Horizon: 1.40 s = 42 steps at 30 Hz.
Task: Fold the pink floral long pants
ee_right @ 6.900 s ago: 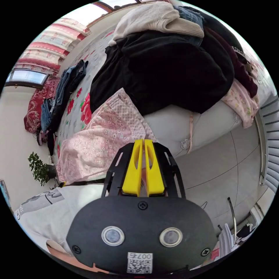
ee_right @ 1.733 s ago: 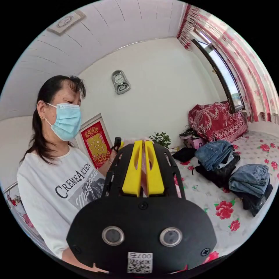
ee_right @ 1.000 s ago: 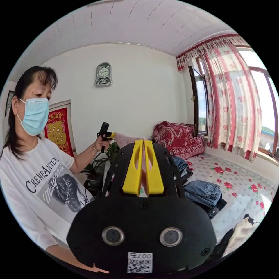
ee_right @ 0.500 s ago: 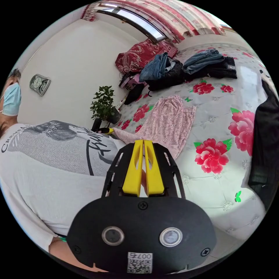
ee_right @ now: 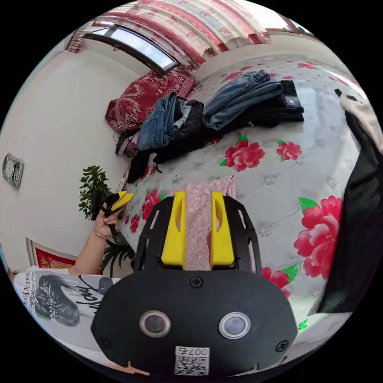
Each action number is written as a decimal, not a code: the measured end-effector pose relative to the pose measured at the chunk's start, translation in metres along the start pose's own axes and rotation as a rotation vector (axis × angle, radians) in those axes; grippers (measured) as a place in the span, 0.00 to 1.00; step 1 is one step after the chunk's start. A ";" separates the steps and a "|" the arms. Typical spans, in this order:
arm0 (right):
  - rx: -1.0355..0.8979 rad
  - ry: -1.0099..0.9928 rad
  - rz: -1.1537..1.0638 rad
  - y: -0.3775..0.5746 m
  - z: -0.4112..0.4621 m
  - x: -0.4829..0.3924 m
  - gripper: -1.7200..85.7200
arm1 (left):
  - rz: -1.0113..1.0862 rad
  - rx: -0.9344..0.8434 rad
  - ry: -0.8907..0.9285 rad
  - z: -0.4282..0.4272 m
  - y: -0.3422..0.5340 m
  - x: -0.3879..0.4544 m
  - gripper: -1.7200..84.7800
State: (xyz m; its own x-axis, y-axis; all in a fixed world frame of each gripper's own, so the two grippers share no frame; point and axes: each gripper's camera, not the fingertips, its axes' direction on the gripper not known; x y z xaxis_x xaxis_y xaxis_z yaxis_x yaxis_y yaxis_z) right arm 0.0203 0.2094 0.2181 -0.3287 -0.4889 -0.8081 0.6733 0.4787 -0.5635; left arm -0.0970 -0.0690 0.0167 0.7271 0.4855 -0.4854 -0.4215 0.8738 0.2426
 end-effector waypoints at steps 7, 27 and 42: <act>-0.176 -0.116 0.342 0.088 0.068 0.101 0.13 | -0.248 -0.203 -0.016 0.037 0.084 -0.098 0.16; -0.212 -0.515 0.337 0.004 0.124 0.131 0.05 | -0.043 -0.358 0.216 0.116 -0.016 -0.053 0.06; 0.339 -0.322 -0.169 -0.255 -0.060 0.029 0.07 | 0.413 -0.023 0.165 0.129 -0.307 0.172 0.09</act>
State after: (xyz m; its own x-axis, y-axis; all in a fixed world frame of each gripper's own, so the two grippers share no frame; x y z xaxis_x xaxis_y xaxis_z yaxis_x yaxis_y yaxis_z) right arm -0.2011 0.1169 0.3282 -0.2665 -0.7654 -0.5858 0.8233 0.1352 -0.5512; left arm 0.2279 -0.2496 -0.0327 0.3999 0.7811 -0.4795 -0.6717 0.6057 0.4265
